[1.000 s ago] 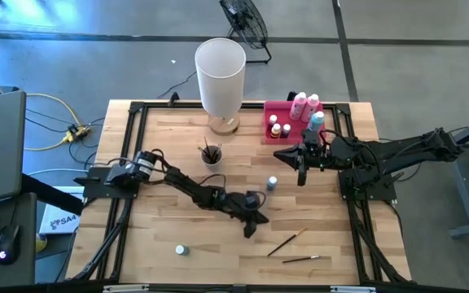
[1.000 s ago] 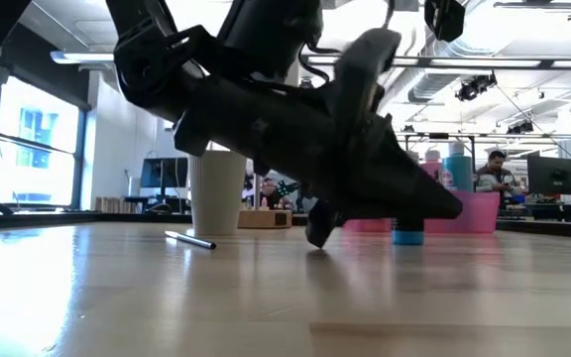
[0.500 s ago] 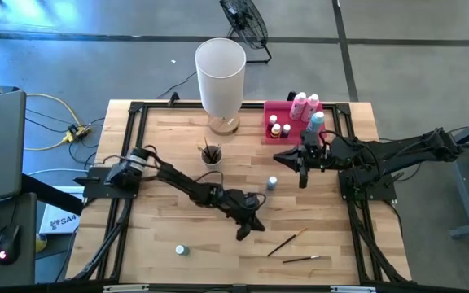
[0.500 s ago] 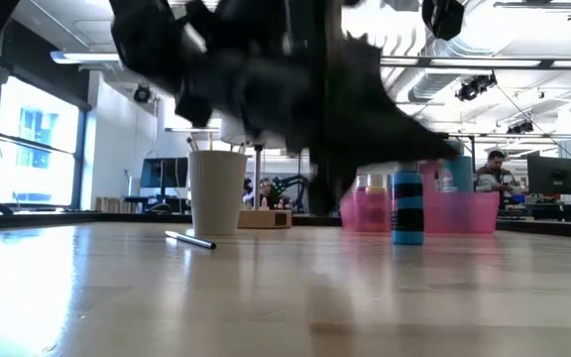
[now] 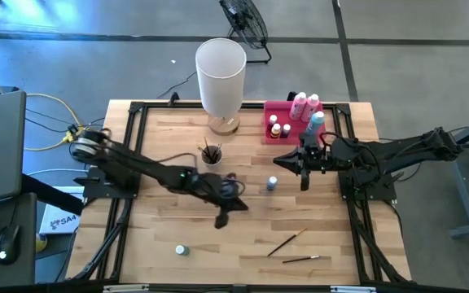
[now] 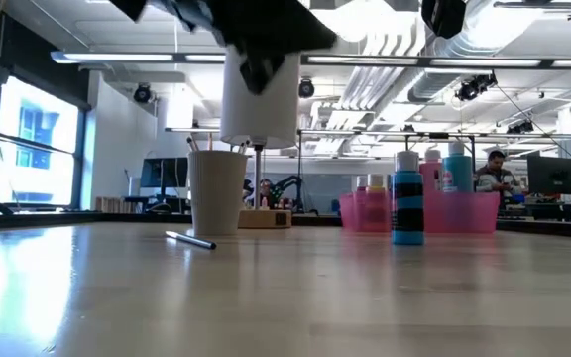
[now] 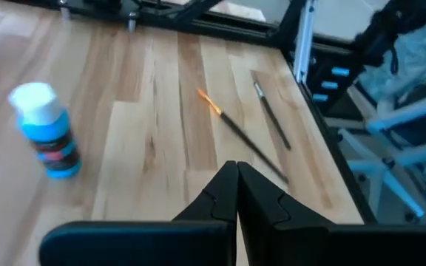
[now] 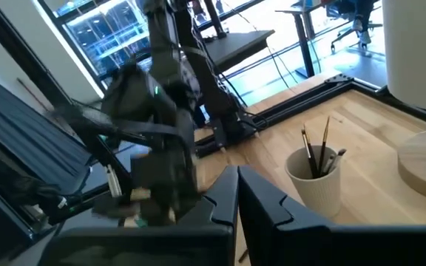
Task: Pick & Place Paint Supplies
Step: Put the small blue paint bottle into the pink bin
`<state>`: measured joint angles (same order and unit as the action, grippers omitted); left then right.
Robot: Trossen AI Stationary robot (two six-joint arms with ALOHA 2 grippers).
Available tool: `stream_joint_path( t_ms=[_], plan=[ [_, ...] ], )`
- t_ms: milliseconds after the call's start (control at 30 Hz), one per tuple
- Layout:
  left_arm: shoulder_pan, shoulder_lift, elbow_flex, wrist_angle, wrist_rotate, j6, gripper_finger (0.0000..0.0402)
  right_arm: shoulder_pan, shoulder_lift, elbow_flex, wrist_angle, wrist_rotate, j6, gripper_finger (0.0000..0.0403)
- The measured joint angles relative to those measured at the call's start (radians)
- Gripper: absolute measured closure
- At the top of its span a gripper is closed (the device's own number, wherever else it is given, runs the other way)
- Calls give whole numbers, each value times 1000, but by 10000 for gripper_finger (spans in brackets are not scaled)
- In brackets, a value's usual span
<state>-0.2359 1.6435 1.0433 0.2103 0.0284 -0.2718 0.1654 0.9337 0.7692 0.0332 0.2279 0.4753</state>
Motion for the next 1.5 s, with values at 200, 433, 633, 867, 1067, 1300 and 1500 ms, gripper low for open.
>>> stream_joint_path(
  t_ms=[200,433,633,867,1067,1300,1500],
  plan=[
    [0,-225,-105,-65,-46,73,401,0,0,0,14,8,19,399],
    [0,-541,-287,-87,-84,118,402,0,0,0,55,25,19,399],
    [0,-789,-398,-139,-107,115,401,-3,0,0,73,100,18,399],
    [0,-955,-415,-325,-188,145,402,-3,3,0,52,166,18,399],
    [0,-1078,-418,-408,-267,225,401,-3,3,0,39,163,18,399],
    [0,-1194,-416,-420,-338,268,402,-31,2,0,-63,184,48,399],
    [0,-1229,-416,-449,-362,227,401,-131,3,0,-259,-9,65,399]
  ],
)
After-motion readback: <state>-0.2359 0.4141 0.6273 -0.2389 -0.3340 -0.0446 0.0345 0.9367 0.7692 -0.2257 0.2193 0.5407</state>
